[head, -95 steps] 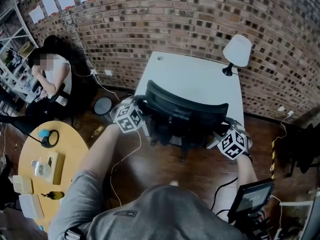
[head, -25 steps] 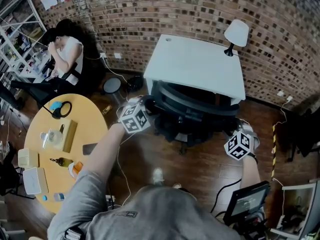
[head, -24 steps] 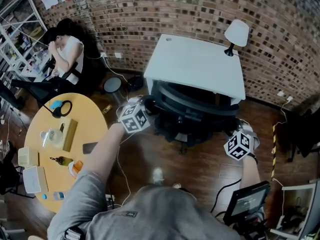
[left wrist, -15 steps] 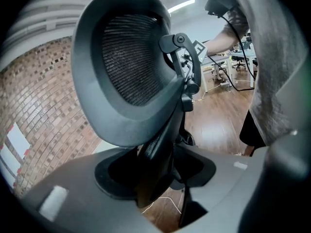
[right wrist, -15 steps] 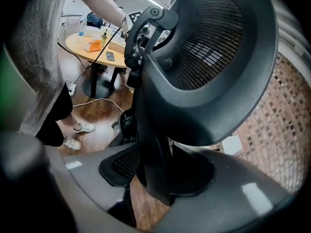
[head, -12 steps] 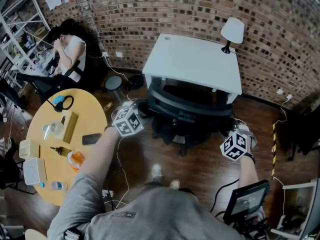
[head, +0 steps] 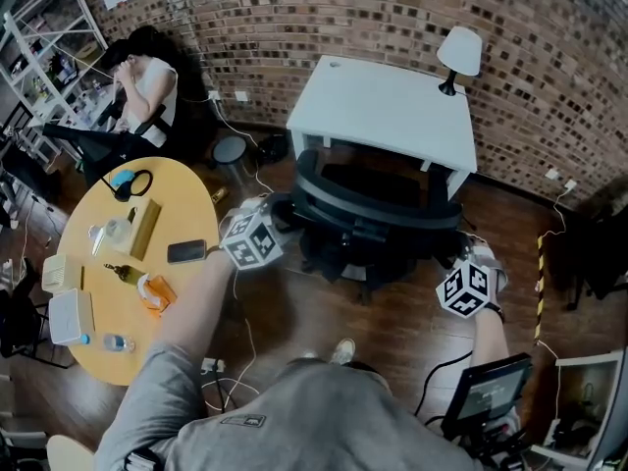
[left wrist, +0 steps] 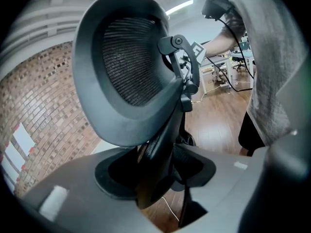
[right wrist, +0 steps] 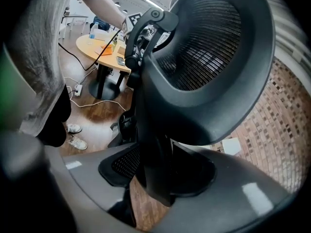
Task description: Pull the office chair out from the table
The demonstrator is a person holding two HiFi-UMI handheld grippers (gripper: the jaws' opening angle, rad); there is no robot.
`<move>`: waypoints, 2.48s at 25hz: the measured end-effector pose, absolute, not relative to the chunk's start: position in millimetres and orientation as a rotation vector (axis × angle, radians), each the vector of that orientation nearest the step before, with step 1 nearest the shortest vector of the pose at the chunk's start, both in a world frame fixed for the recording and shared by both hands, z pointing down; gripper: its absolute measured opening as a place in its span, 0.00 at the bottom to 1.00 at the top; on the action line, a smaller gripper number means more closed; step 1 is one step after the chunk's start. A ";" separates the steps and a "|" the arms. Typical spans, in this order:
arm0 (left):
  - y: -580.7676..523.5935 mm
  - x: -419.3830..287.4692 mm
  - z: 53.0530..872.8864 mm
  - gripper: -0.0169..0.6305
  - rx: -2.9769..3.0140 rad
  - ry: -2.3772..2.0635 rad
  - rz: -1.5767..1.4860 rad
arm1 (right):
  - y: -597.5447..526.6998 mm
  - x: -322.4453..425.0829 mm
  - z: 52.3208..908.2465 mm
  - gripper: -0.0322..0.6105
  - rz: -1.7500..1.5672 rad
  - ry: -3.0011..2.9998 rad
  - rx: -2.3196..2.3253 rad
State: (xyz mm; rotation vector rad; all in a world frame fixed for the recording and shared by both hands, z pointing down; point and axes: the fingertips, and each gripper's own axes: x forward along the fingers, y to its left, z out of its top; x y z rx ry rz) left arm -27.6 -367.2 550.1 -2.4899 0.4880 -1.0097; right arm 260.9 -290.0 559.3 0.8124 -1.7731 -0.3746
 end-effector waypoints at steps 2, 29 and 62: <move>-359.2 -29.9 549.5 0.38 -2.490 0.484 -0.998 | -282.3 258.9 558.2 0.39 -0.374 -1.769 0.821; -257.7 -42.2 543.2 0.38 -2.525 0.556 -1.023 | -184.2 245.2 551.6 0.41 -0.373 -1.816 0.836; -135.9 -70.1 532.7 0.39 -2.534 0.488 -0.902 | -51.7 214.3 546.6 0.41 -0.294 -1.776 0.873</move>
